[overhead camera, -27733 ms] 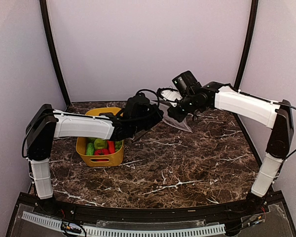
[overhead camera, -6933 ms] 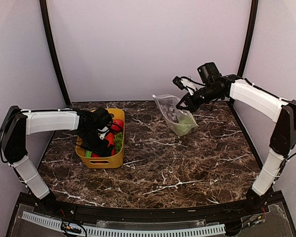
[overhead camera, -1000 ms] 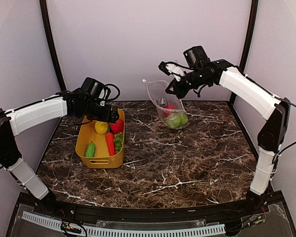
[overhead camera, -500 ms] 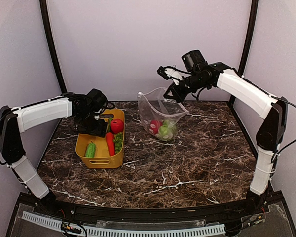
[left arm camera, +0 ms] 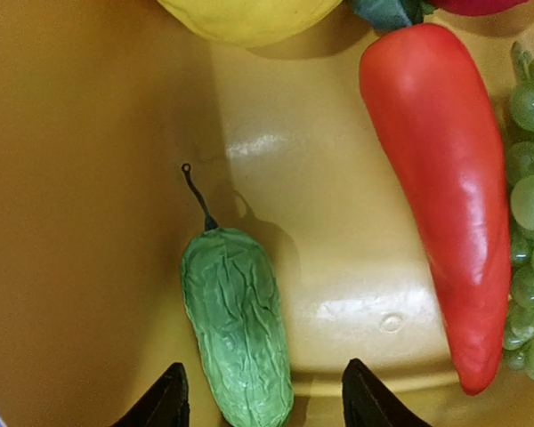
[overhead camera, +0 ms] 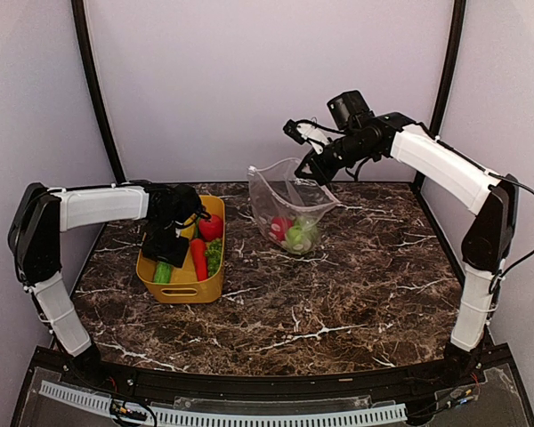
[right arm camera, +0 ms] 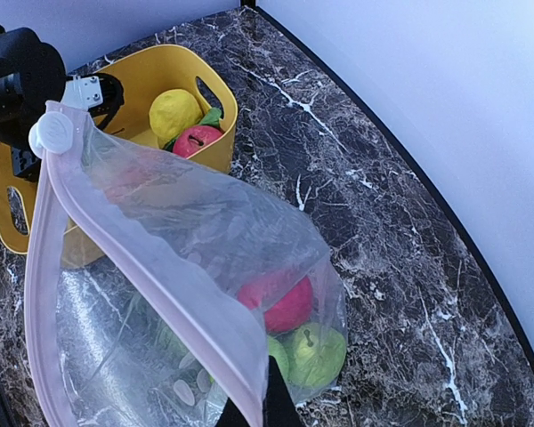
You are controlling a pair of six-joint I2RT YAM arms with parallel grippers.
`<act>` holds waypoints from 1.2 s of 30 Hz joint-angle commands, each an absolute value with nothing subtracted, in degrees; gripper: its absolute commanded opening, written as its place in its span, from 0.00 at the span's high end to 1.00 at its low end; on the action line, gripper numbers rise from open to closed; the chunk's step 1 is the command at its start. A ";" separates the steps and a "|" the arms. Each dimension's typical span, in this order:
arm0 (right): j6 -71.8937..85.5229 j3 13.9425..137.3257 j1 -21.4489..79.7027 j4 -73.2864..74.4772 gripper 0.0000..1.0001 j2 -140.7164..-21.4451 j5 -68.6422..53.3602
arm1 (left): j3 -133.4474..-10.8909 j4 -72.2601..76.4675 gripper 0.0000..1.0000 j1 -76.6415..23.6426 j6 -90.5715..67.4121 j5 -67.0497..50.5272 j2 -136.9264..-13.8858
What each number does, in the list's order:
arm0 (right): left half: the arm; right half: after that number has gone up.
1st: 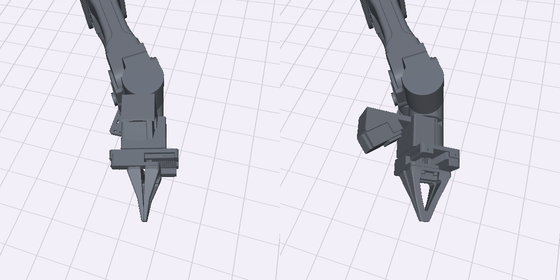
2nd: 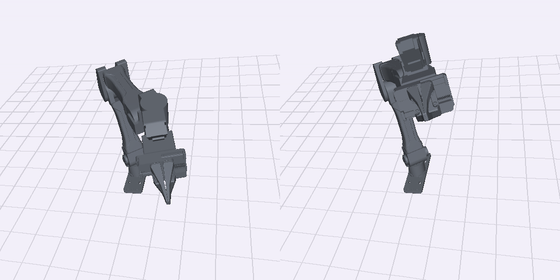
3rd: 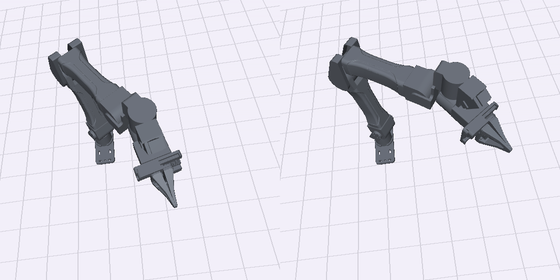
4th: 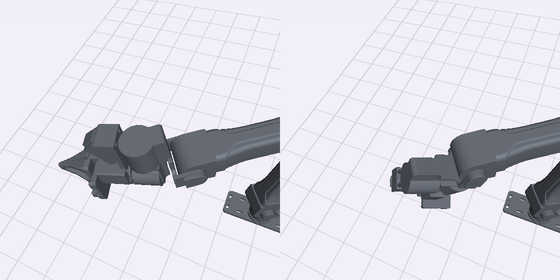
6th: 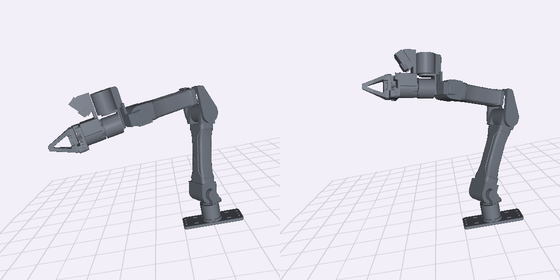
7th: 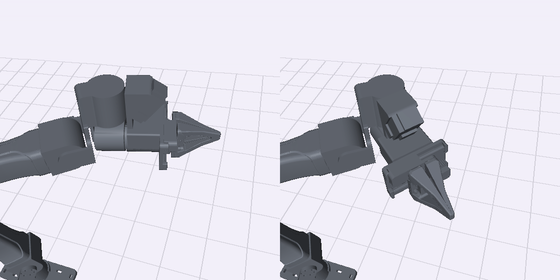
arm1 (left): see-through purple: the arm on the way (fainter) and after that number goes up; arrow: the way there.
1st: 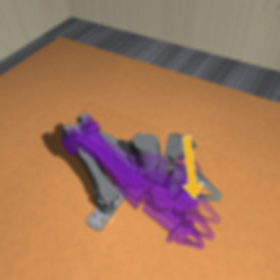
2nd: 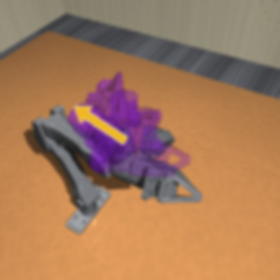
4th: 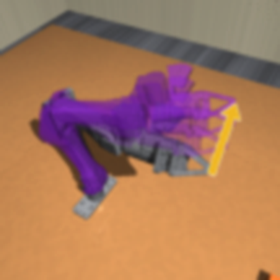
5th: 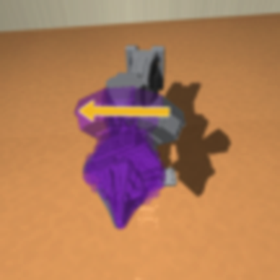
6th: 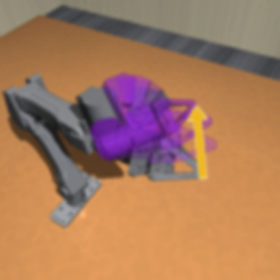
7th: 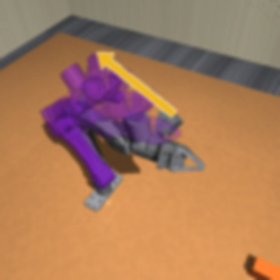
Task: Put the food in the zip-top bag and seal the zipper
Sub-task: Pick up the fake vegetable from the bin.
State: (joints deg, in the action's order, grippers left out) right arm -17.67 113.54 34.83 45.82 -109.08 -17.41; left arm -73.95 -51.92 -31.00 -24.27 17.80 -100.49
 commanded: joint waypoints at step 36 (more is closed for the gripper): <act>-19.62 117.50 31.40 45.59 1.00 -110.77 -7.97 | -74.24 -51.00 0.79 -30.76 -23.29 20.93 -99.99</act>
State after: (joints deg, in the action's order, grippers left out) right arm -19.11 113.75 34.81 45.91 -110.17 -12.86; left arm -70.98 -48.42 -31.00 -24.47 21.56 -104.81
